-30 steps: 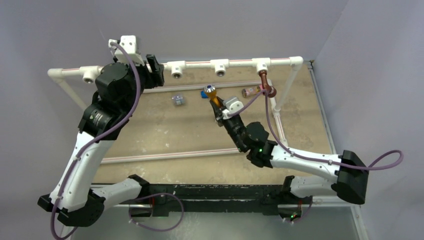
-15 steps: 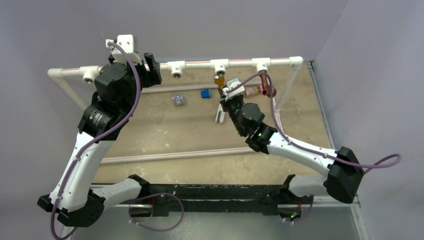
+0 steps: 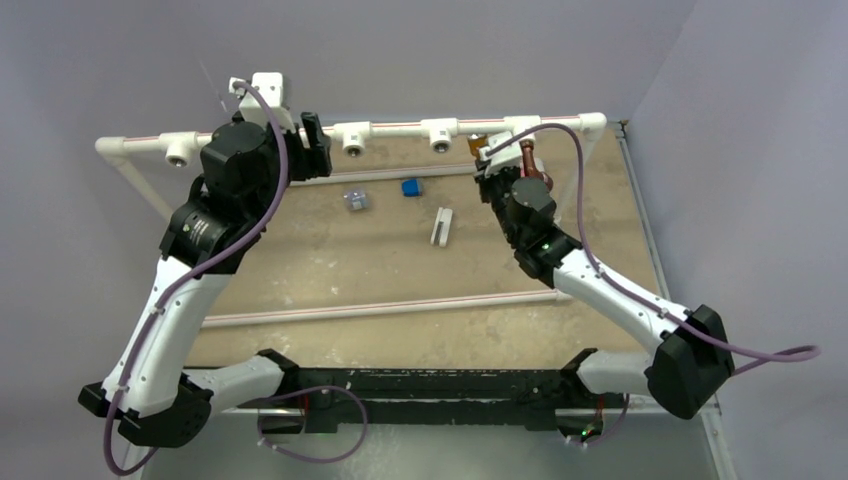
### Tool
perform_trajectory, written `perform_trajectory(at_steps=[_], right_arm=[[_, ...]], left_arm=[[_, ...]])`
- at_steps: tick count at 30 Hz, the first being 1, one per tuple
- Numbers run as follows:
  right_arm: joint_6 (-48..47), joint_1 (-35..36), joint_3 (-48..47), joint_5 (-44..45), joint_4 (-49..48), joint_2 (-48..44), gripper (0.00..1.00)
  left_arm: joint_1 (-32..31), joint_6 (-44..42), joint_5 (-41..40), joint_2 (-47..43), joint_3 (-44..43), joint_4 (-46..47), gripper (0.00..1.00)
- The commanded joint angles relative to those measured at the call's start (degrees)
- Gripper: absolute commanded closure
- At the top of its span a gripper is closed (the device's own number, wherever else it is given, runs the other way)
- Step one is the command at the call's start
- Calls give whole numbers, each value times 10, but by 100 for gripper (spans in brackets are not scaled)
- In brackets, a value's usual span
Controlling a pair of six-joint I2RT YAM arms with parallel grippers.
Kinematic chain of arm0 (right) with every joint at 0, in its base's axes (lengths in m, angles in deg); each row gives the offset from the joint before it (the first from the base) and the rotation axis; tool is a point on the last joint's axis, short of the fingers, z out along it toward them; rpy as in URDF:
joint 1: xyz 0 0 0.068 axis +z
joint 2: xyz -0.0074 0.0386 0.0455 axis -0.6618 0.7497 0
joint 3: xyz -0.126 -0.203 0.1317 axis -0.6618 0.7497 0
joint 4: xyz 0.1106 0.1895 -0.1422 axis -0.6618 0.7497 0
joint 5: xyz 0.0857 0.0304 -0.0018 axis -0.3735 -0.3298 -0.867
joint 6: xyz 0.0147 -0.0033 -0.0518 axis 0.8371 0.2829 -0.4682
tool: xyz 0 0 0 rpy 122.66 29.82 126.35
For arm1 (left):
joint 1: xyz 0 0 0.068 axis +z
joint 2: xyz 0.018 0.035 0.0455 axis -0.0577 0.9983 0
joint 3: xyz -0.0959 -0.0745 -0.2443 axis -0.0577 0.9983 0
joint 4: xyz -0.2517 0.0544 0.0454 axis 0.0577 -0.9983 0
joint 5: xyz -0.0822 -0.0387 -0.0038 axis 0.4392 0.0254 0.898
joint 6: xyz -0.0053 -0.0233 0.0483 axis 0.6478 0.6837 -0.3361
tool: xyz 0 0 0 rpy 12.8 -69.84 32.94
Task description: Install the water faucets
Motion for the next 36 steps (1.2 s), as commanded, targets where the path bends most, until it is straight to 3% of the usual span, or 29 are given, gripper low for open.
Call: perform_trajectory(at_steps=[1,19,28,36], right_arm=[[16,-38,-35,-47,9,-20,100],[73,-264,-154,-223,79,88,100],[144,-256,-50,-320,15,50,100],[205,-141,79,-313,-97,-78,100]], left_arm=[[-1,11,27,-4,-25,-16,33],[-1,29,39,9,-47,-57,33],[-1,15,21,43,-77,-26,33],[1,-62,-83,95,-51,117,33]])
